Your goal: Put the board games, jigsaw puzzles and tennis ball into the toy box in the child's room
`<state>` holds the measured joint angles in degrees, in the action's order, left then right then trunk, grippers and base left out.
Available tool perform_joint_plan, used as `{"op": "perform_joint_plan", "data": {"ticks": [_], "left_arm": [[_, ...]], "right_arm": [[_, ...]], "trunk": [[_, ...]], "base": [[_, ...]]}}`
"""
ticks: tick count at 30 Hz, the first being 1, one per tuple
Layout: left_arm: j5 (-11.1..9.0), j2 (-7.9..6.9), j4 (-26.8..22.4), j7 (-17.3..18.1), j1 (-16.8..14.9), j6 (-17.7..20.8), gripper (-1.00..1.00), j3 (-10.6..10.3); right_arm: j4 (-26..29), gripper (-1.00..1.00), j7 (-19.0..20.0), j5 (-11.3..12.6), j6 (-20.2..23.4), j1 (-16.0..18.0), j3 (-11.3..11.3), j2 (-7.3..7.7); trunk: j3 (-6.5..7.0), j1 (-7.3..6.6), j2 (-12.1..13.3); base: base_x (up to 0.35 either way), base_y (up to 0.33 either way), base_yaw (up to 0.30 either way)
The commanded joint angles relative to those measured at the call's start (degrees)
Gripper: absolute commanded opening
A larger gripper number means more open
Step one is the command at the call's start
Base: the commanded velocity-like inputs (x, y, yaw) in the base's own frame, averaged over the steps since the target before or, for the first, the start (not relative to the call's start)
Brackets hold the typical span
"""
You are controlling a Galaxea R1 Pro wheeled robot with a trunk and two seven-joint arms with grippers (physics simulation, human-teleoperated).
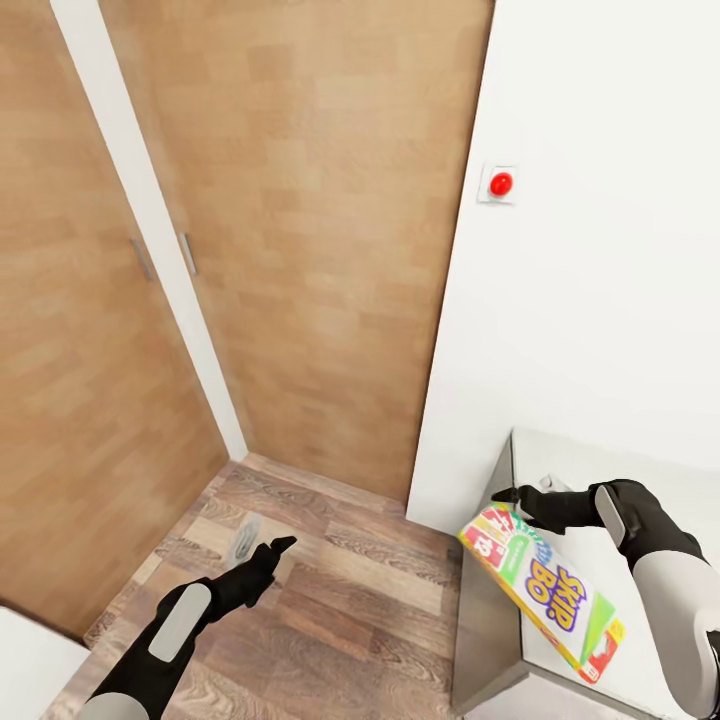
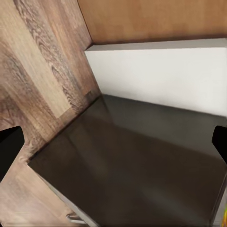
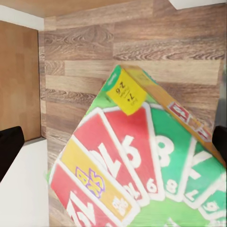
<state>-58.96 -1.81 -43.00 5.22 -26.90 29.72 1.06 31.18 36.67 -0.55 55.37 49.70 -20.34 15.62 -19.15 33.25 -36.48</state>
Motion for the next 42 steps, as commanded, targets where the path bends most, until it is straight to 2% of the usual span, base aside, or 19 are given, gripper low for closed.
{"op": "perform_joint_plan", "data": {"ticks": [1, 33, 36, 40, 42], "left_arm": [[-0.2, 0.02, 0.0, 0.1, 0.0, 0.3, 1.00, 0.1], [-0.2, -0.03, -0.1, 0.1, 0.0, 0.3, 1.00, 0.2], [-0.2, 0.01, -0.1, 0.1, 0.0, 0.3, 1.00, 0.1], [-0.2, 0.24, -0.1, 0.1, -0.1, 0.3, 1.00, -0.1], [-0.9, -0.42, -0.7, 0.7, -0.8, 0.8, 1.00, 0.1]], "right_arm": [[0.0, 1.00, 0.1, -0.1, 0.4, 0.0, -0.2, -0.03], [0.1, 1.00, 0.2, 0.0, 0.2, 0.0, -0.3, 0.12], [0.4, 1.00, 0.4, 0.0, -1.0, -0.2, -0.5, 0.58], [1.0, 1.00, 0.4, -0.1, -4.5, -0.4, -2.0, 1.36], [1.7, 1.00, 1.1, 0.7, -4.3, 0.3, -2.5, 1.48]], "trunk": [[-0.08, 0.00, -0.1], [-0.08, 0.00, -0.1], [-0.08, 0.00, -0.1], [-0.08, 0.00, -0.1], [-0.08, 0.00, -0.1]], "base": [[-0.109, 0.000, 0.000], [-0.017, 0.000, 0.052], [0.000, 0.000, 0.004], [0.000, 0.000, 0.002], [0.000, 0.000, 0.000]]}}
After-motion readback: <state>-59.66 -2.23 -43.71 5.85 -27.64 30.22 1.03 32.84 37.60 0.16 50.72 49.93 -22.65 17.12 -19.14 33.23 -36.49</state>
